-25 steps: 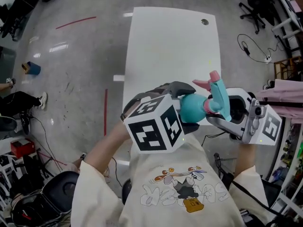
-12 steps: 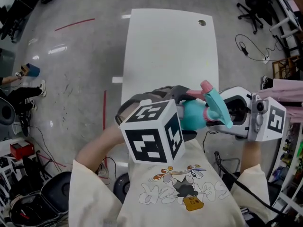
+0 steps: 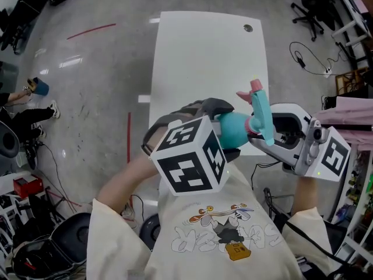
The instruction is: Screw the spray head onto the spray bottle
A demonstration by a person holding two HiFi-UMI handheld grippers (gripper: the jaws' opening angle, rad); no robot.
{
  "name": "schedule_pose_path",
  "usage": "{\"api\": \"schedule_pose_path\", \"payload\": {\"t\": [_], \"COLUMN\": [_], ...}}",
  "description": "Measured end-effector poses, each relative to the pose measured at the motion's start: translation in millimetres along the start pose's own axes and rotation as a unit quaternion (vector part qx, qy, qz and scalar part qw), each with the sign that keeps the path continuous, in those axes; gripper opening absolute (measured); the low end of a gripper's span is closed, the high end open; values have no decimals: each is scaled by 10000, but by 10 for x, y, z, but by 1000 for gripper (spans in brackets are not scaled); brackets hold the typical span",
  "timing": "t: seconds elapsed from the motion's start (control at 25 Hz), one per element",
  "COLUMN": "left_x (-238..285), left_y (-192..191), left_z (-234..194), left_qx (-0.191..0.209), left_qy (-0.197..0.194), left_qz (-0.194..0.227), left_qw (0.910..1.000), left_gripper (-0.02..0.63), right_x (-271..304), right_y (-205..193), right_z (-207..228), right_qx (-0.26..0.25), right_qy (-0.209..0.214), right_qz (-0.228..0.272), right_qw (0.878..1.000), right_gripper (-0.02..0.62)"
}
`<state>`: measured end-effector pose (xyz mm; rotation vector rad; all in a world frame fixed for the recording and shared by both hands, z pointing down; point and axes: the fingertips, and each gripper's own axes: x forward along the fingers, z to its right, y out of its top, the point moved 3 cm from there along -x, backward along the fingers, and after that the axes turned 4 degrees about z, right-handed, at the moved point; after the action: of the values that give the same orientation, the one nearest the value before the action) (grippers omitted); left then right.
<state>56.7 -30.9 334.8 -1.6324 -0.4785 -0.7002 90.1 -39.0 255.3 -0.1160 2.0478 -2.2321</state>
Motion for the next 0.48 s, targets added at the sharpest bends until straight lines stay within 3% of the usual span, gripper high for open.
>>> {"api": "schedule_pose_path", "payload": {"t": [0.28,0.48], "left_x": [152,101], "left_y": [33,-7], "left_z": [-147,-194], "left_qx": [122,407], "left_qy": [440,646], "left_qz": [-202,-195], "left_qw": [9988,9969], "left_gripper": [371,371], "right_x": [-145,-167], "right_y": [-83,48], "right_z": [134,196], "right_qx": [36,415], "right_qy": [-388,-203], "right_qz": [-169,-73], "right_qw": [9991,9989], "right_gripper": [133,133]}}
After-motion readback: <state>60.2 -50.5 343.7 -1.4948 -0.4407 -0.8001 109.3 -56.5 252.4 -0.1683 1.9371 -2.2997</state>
